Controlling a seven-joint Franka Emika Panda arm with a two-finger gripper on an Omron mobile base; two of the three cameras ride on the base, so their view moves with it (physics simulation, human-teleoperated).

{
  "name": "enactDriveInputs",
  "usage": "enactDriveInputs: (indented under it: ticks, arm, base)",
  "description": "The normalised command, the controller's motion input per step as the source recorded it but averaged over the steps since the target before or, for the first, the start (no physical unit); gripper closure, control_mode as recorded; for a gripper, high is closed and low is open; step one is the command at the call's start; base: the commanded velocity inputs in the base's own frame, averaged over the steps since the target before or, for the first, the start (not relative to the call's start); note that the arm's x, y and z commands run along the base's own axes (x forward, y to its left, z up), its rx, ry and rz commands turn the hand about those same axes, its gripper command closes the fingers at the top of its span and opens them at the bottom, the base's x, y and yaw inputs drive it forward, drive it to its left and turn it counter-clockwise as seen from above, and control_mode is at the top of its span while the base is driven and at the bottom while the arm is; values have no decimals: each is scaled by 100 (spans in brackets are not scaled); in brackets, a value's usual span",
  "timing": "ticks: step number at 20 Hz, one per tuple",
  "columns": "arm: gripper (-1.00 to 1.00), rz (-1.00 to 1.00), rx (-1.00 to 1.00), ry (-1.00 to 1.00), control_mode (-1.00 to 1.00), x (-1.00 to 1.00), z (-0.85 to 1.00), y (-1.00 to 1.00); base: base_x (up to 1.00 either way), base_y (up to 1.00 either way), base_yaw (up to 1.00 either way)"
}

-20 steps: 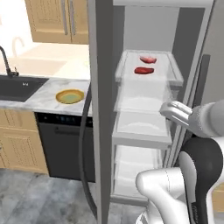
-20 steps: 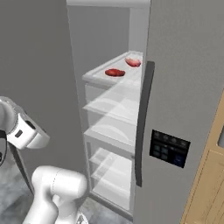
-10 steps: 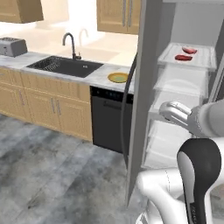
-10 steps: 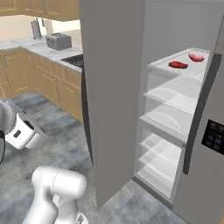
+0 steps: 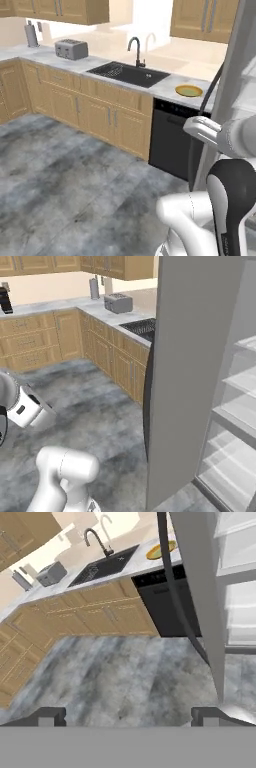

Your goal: Place the steak on the counter behind the older steak on the same shelf of the fridge to maintain FIFO order. Close the fridge door when finished.

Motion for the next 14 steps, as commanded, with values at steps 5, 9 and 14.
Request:
enactDriveInputs:
  ticks: [5, 9, 14]
  arm:
    - [-100, 0, 0, 0, 100, 0, 0, 0]
    - [-100, 0, 0, 0, 100, 0, 0, 0]
    - [-100, 0, 0, 0, 100, 0, 0, 0]
  base:
    - [76, 43, 0]
    - [28, 71, -26]
    - [20, 74, -53]
